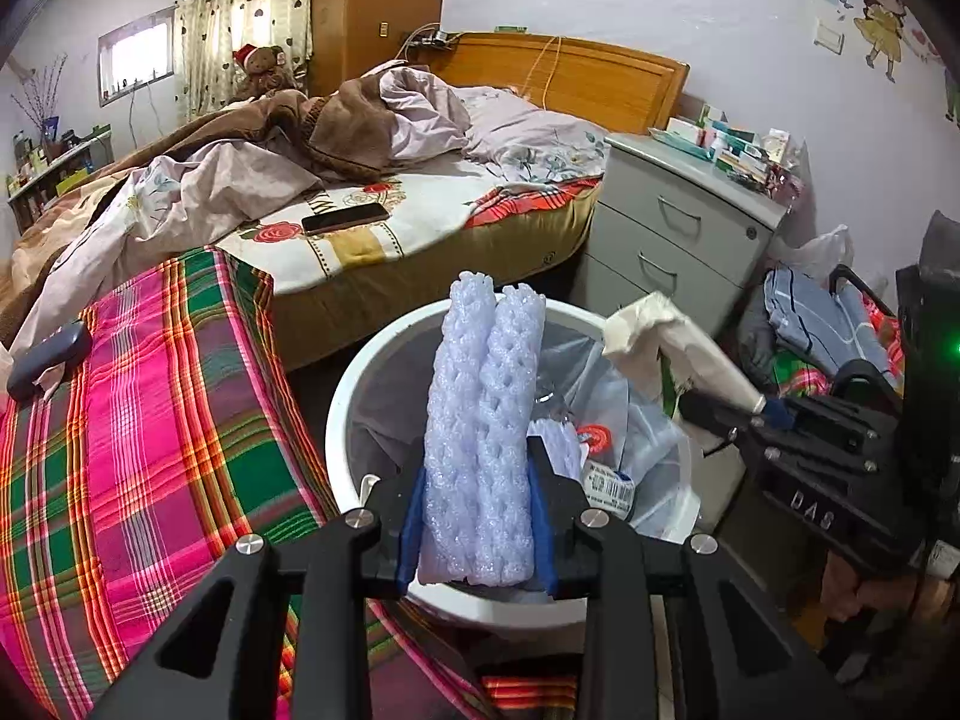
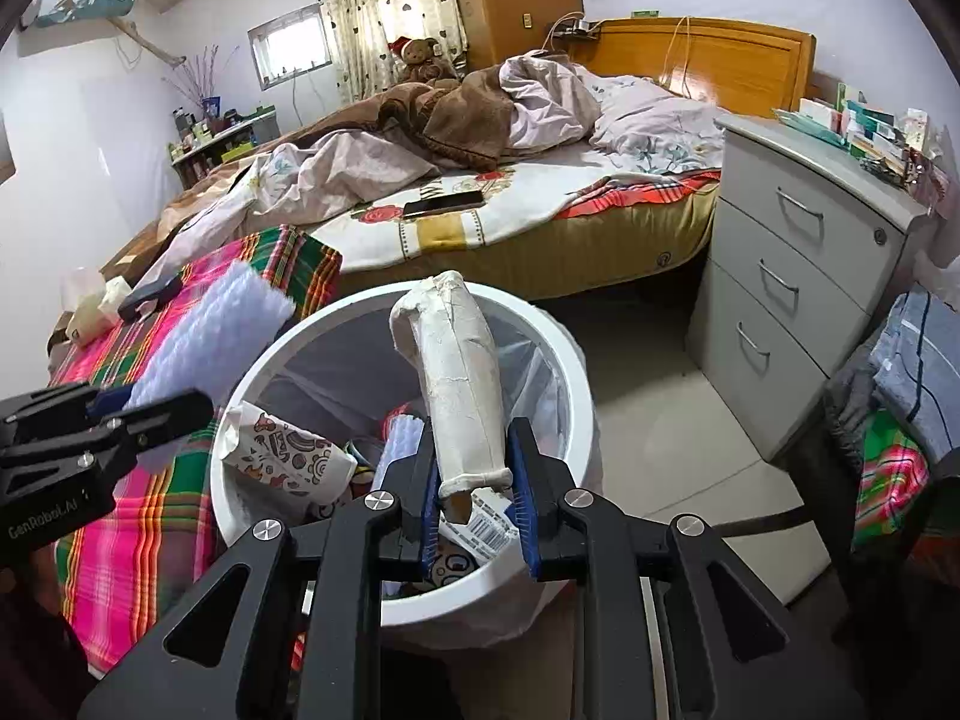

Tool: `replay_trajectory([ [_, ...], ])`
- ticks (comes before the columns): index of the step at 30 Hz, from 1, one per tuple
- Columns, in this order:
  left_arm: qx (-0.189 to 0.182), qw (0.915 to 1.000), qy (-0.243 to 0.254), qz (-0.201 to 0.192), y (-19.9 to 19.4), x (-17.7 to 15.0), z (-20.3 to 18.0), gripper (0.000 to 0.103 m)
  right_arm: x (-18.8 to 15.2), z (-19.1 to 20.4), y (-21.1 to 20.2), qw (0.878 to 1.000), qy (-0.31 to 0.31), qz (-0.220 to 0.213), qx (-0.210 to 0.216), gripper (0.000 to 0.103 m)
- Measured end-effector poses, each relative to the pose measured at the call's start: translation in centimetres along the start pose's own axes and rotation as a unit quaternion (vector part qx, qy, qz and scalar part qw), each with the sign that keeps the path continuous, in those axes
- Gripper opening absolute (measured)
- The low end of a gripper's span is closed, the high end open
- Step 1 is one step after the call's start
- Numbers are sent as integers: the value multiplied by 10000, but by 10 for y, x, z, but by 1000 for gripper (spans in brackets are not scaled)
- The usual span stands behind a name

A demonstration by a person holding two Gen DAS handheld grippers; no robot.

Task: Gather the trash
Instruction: 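Open both tools to drop foam net and paper into the bin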

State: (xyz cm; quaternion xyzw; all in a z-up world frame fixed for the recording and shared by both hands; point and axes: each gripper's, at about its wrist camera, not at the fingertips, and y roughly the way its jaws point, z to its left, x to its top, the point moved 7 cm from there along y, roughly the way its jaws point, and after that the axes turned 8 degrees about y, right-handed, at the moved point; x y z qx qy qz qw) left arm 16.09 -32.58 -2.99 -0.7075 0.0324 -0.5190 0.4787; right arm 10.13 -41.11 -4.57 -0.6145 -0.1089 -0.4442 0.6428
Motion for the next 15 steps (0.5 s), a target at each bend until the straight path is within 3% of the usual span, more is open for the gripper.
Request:
replay_trajectory([
  [1, 36, 10000, 18, -22, 0, 1, 0, 36, 1, 1, 1, 10000, -2, -12, 24, 27],
  [2, 99, 9999, 24, -35, 0, 1, 0, 49, 1, -1, 0, 10000, -5, -26, 13, 28],
  [4, 176, 9998, -58, -24, 1, 0, 4, 60, 0, 0, 1, 10000, -37, -9, 16, 33],
  [8, 206, 9996, -184, -9, 0, -4, 9, 61, -1, 1, 1, 10000, -73, -12, 18, 43],
  [15, 192, 9994, -281, -30, -7, -10, 13, 64, 0, 3, -5, 9999, -23, -105, -1, 46],
])
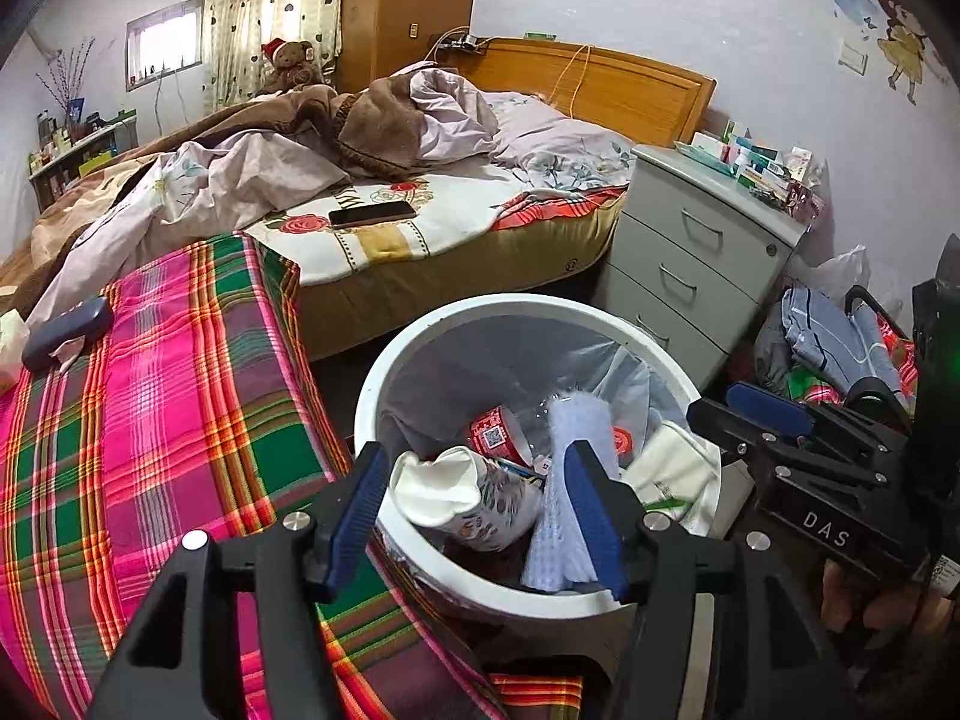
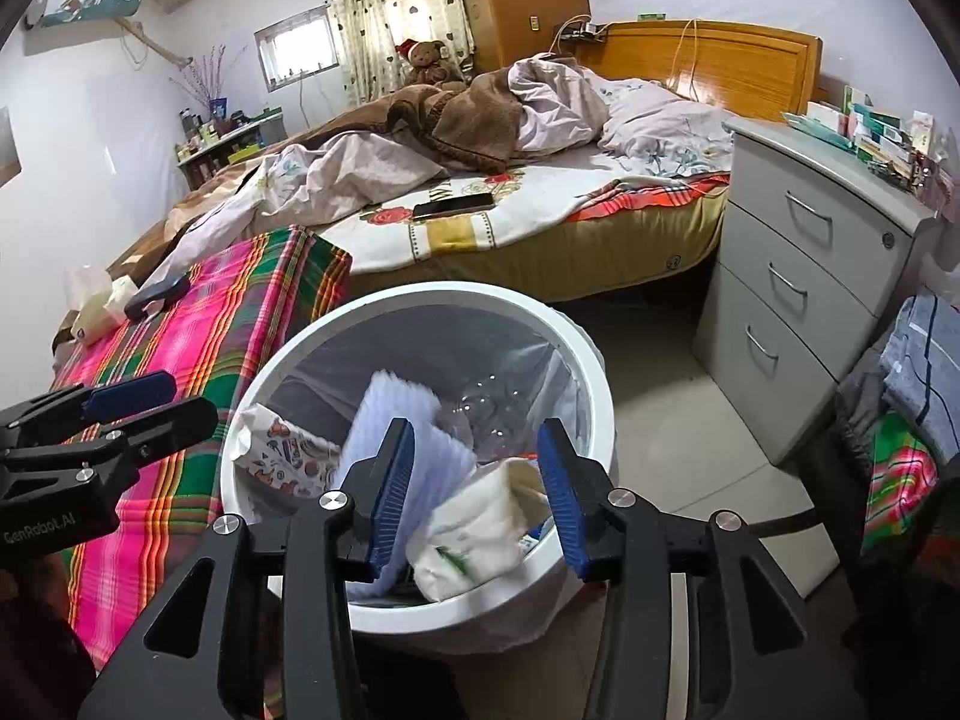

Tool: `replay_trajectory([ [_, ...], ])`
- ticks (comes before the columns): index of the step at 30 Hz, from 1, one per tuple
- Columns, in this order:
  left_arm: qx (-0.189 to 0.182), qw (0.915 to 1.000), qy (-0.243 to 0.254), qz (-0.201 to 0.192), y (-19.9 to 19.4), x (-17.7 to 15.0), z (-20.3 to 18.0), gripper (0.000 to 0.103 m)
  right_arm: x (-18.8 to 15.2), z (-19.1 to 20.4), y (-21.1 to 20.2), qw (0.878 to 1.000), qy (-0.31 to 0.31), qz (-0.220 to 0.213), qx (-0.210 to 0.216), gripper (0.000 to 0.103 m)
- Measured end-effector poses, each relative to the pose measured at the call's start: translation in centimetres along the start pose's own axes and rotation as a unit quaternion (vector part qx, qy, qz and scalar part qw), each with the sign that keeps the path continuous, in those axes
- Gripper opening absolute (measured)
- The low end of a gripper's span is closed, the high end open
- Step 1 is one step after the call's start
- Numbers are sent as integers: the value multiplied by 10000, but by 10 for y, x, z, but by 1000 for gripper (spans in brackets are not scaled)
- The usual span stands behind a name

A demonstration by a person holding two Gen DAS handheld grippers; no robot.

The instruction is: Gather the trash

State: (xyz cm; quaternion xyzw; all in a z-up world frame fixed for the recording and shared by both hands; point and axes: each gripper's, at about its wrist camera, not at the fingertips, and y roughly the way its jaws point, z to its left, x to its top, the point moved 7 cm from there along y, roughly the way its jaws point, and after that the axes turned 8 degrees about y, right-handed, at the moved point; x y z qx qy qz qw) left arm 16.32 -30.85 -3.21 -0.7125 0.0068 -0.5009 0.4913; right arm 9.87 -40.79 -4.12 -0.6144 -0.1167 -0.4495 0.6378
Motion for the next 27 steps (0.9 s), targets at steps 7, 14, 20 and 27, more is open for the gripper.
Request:
replay_trajectory([
  [7, 113, 9998, -132, -122, -16, -8, 6, 70, -3, 8, -14, 9999, -29, -115, 84, 47],
  [14, 404, 9986, -250, -243, -39, -26, 17, 70, -12, 27, -26, 9993, -86, -251, 269, 47],
  [20, 631, 9963, -434, -394, -65, -47, 29, 70, -26, 48, -39, 9980, -218, -413, 430, 48],
  [27, 1087, 9911, -511, -568, -91, -71, 37, 70, -42, 68, -57, 9960, -391, -573, 572, 53],
])
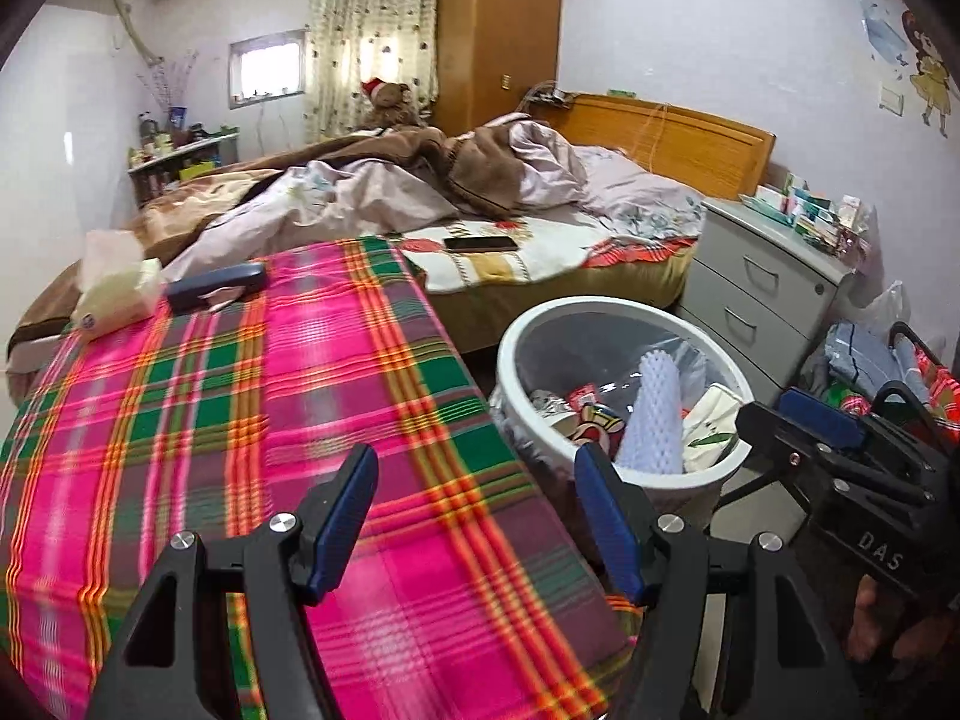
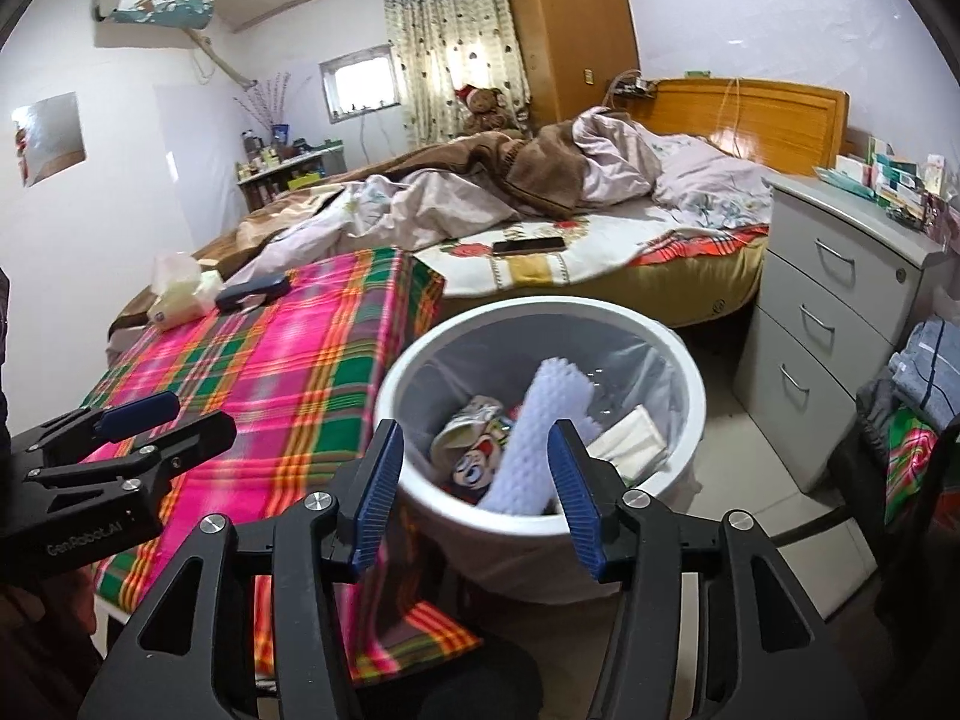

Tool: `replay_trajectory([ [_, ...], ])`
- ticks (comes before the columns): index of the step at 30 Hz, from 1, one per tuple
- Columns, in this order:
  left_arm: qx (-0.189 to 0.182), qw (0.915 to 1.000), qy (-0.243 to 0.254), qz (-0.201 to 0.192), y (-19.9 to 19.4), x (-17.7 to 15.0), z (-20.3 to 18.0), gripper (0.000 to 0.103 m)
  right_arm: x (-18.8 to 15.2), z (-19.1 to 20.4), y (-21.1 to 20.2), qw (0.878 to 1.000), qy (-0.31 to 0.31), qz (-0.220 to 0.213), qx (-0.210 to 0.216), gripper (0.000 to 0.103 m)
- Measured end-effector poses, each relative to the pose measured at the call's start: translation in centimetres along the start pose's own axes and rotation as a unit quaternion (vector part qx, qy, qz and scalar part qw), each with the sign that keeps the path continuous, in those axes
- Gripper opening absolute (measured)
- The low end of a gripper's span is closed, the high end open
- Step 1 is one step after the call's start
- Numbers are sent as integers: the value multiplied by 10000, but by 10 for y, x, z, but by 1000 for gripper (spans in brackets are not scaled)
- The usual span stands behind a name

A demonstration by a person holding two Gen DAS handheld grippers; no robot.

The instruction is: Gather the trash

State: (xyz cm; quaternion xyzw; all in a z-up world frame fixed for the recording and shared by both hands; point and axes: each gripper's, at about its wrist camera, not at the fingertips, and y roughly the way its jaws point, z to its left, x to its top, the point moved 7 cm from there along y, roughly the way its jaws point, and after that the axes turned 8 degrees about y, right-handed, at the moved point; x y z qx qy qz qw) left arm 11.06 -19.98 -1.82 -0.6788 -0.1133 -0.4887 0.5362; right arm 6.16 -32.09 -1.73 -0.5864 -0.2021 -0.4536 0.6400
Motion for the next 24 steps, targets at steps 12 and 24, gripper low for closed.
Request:
replay_trajectory([
  [12, 322, 9989, -200, -260, -34, -30, 13, 70, -20, 17, -20, 9996, 69, -277, -77, 56],
  [24, 827, 9960, -58, -346, -47, -46, 13, 70, -33, 24, -27, 9994, 72, -331, -116, 56],
])
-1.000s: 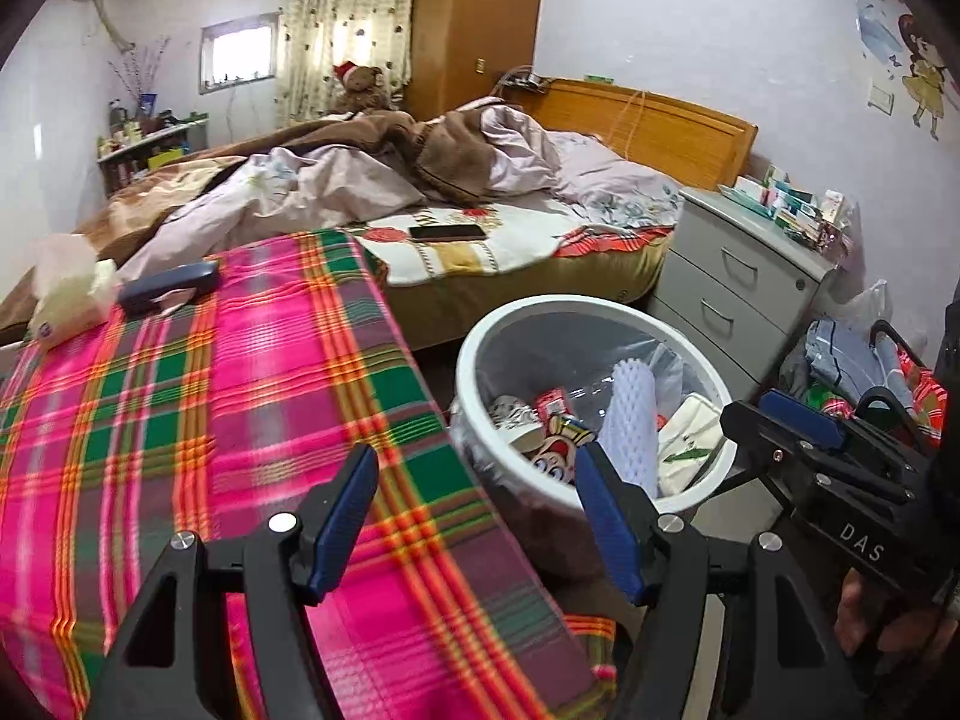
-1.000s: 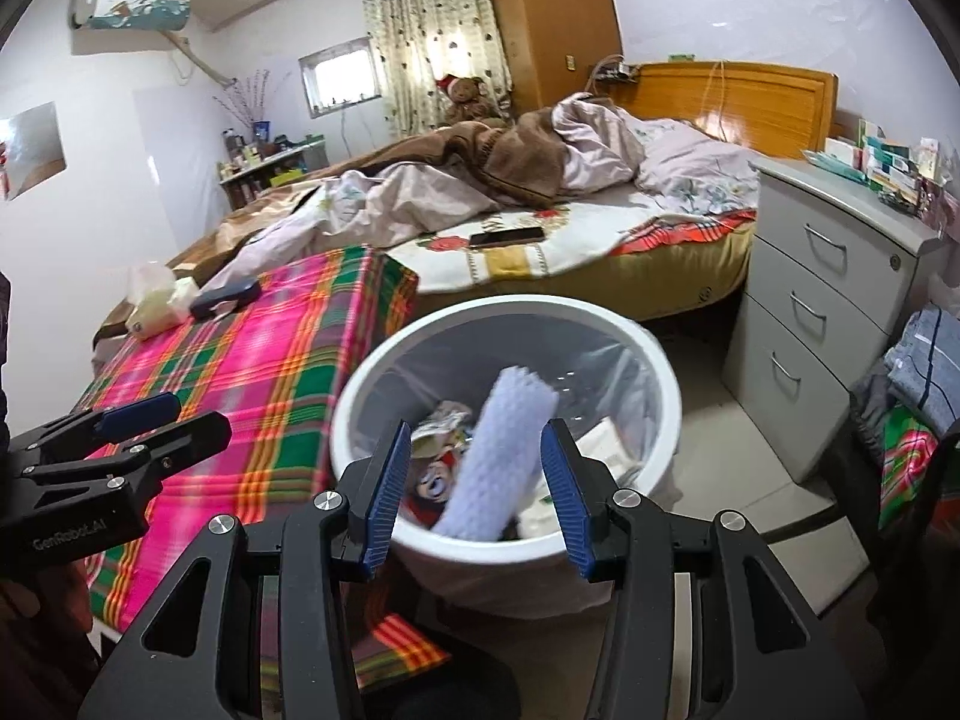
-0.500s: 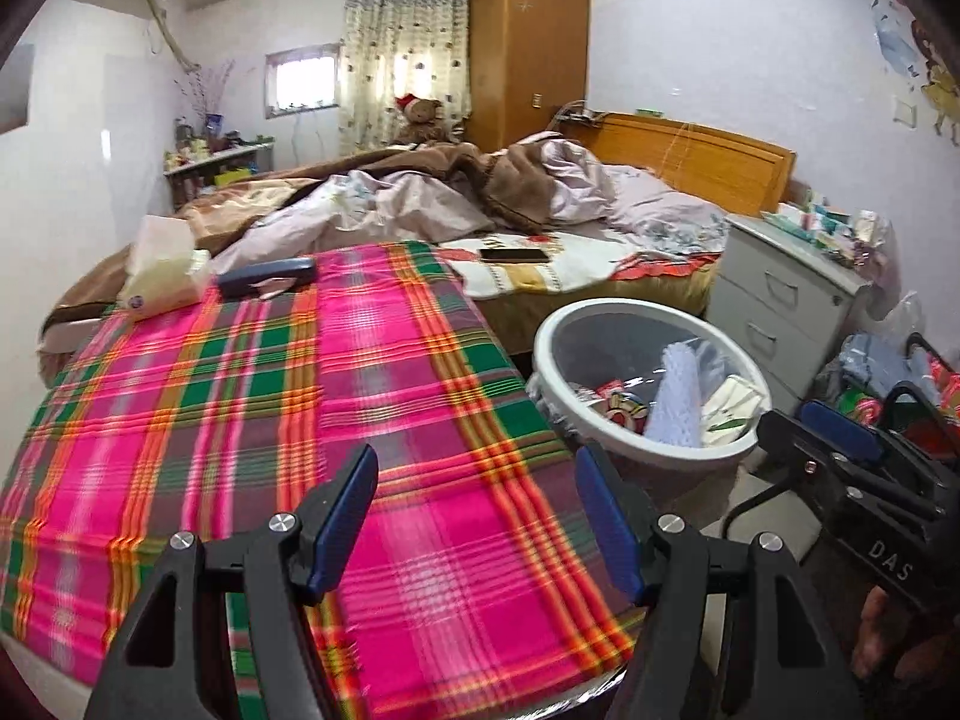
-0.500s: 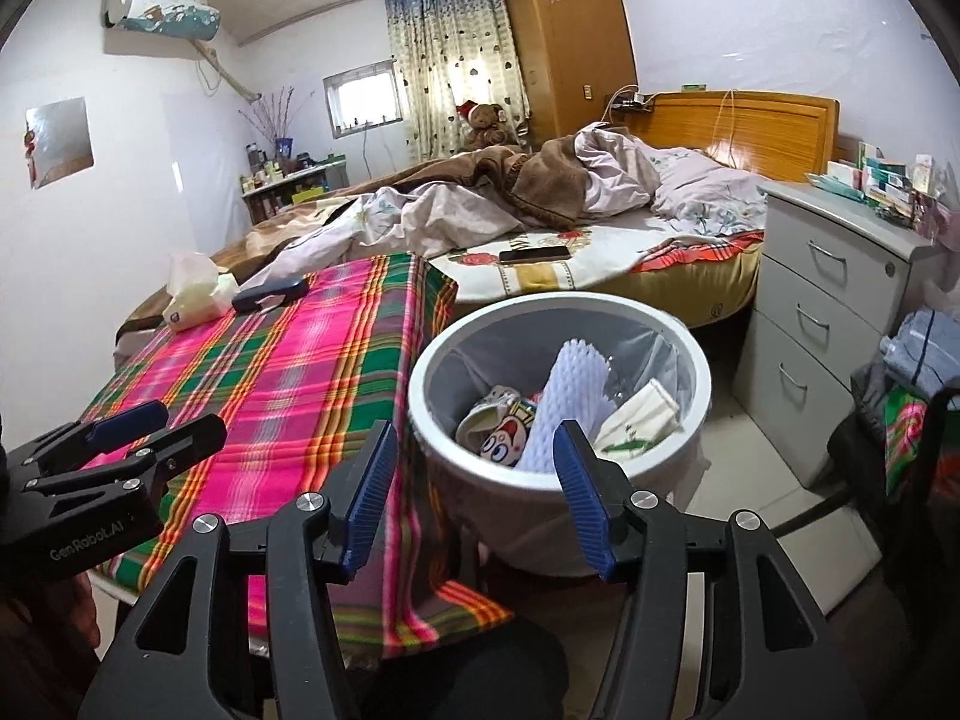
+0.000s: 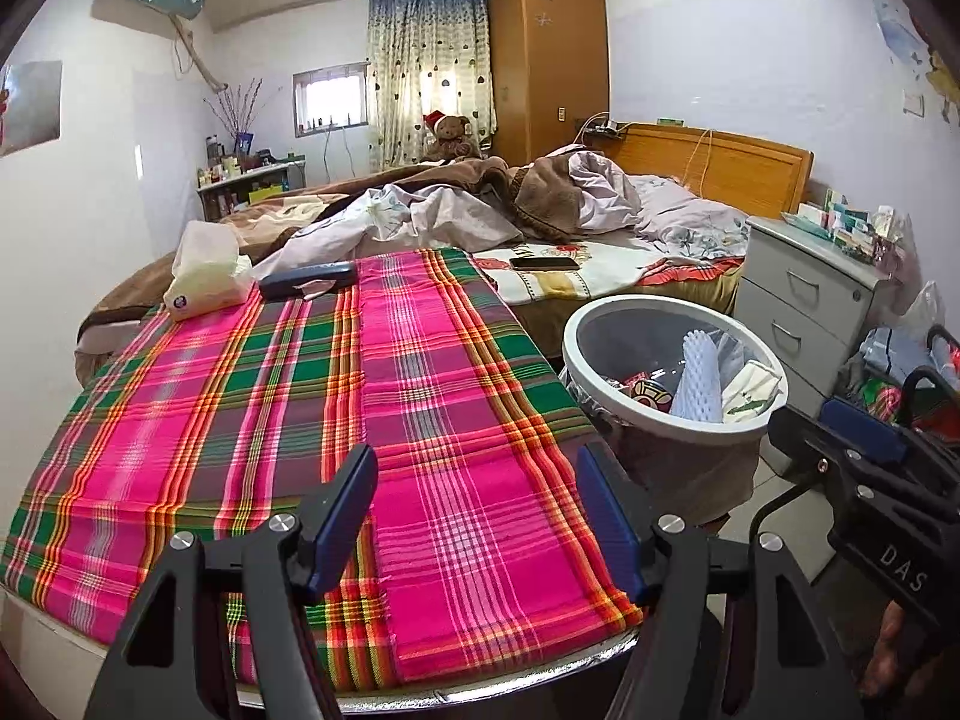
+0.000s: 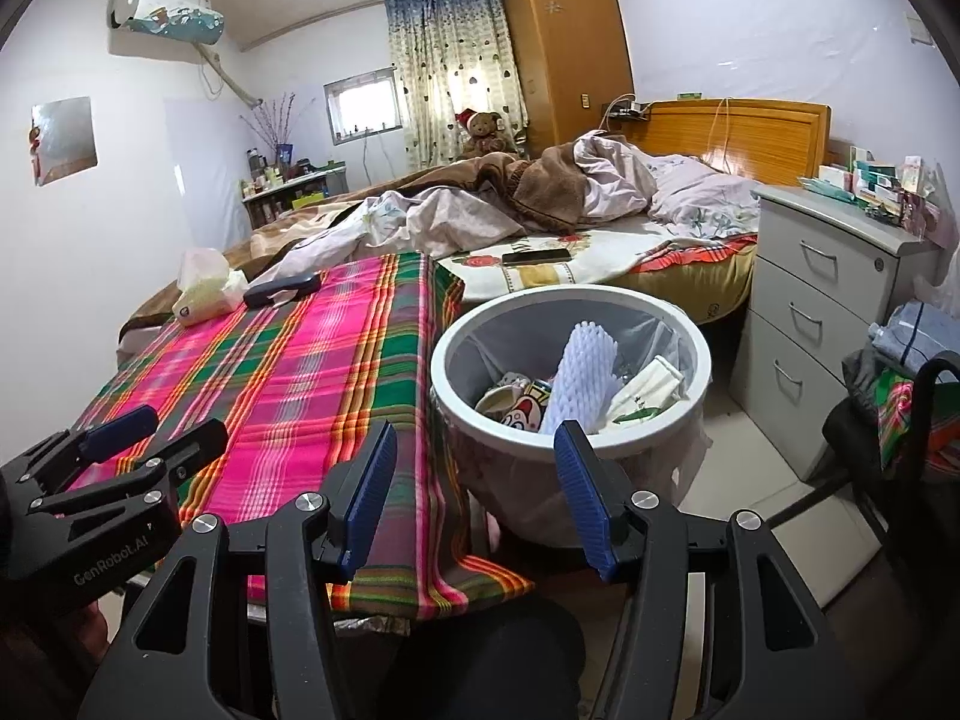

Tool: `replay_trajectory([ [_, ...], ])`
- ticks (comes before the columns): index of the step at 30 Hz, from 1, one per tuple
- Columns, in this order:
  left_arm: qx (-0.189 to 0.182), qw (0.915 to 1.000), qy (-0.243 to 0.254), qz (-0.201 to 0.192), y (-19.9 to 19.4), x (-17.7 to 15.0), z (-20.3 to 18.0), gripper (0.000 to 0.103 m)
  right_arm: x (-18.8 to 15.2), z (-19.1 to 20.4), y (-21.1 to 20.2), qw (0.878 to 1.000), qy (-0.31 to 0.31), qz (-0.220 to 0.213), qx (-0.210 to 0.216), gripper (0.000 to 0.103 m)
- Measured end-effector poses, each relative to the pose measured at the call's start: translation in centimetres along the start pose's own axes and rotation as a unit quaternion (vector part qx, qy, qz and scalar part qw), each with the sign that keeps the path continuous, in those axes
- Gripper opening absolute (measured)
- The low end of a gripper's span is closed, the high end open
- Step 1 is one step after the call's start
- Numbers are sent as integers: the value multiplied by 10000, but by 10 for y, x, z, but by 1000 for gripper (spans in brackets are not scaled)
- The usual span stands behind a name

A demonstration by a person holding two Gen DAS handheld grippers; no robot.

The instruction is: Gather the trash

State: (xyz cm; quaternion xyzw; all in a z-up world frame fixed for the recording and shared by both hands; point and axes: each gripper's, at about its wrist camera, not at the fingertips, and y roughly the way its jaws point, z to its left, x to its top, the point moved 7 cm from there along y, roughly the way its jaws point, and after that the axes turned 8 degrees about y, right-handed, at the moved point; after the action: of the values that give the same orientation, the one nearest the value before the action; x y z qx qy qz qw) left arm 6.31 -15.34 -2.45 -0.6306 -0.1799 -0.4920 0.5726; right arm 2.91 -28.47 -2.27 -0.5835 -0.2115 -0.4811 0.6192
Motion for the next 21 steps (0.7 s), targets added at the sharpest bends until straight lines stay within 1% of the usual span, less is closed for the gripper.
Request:
replay_trajectory([
  [21, -40, 10000, -3, 10, -6, -2, -2, 70, -3, 4, -5, 10000, 25, -55, -46, 56],
])
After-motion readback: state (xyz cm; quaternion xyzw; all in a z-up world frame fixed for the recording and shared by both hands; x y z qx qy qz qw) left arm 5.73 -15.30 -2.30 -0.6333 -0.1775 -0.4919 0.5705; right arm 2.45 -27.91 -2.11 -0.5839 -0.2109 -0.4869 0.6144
